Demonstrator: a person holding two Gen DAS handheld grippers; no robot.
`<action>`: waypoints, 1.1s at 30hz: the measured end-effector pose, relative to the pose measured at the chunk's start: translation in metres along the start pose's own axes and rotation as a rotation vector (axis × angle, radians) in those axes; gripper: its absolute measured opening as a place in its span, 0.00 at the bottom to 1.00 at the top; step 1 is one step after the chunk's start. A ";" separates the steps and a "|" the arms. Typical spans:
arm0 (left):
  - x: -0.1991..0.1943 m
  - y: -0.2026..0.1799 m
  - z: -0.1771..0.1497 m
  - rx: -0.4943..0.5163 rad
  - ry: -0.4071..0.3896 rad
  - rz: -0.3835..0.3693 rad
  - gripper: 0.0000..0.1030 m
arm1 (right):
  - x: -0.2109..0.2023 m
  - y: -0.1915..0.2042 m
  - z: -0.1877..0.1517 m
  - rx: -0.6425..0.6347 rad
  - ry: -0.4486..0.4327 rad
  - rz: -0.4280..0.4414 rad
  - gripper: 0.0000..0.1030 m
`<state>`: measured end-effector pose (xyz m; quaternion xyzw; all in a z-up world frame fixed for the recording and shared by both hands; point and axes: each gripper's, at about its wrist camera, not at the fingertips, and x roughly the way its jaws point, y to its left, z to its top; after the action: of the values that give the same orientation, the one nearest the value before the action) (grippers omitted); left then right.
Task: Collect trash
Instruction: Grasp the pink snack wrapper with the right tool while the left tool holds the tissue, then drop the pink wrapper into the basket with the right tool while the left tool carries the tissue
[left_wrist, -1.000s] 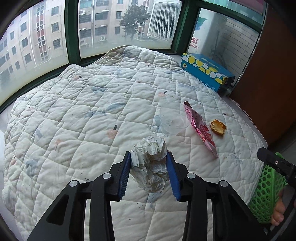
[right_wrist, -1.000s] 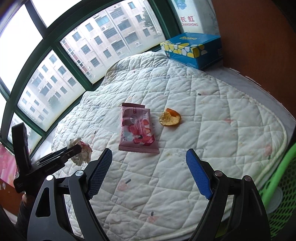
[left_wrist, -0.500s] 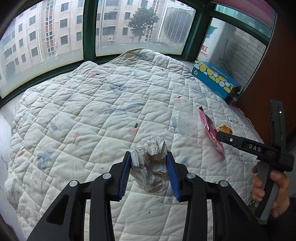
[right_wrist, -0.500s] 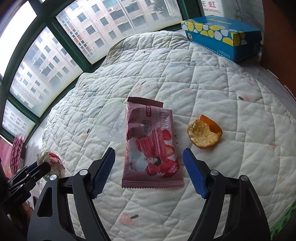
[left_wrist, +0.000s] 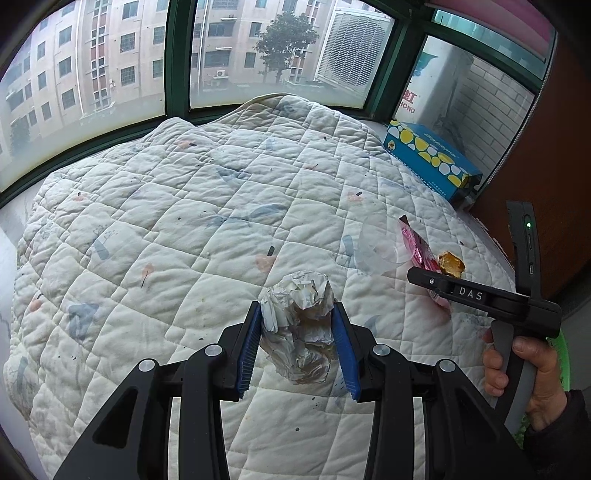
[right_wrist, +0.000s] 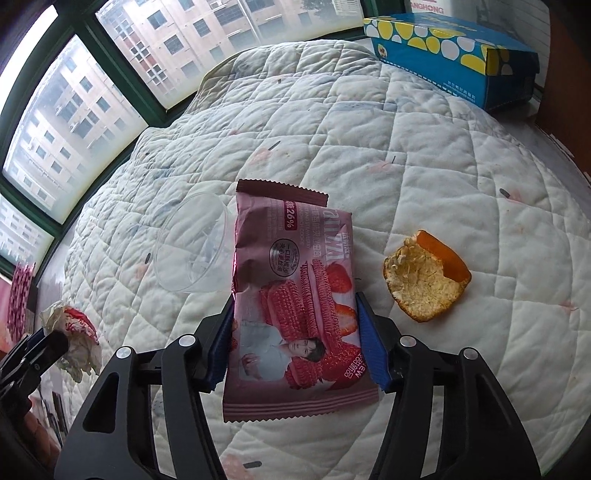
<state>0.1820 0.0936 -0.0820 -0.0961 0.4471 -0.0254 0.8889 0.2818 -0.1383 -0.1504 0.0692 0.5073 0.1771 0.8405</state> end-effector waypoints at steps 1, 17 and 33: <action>-0.001 -0.002 0.000 0.002 -0.002 -0.004 0.36 | -0.003 -0.001 -0.001 0.005 -0.007 0.001 0.56; -0.031 -0.055 -0.012 0.069 -0.036 -0.087 0.36 | -0.118 -0.011 -0.061 0.012 -0.167 -0.046 0.56; -0.051 -0.153 -0.034 0.197 -0.034 -0.226 0.36 | -0.205 -0.069 -0.141 0.106 -0.241 -0.184 0.56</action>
<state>0.1309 -0.0543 -0.0320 -0.0586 0.4136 -0.1674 0.8930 0.0871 -0.2863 -0.0681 0.0875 0.4157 0.0625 0.9031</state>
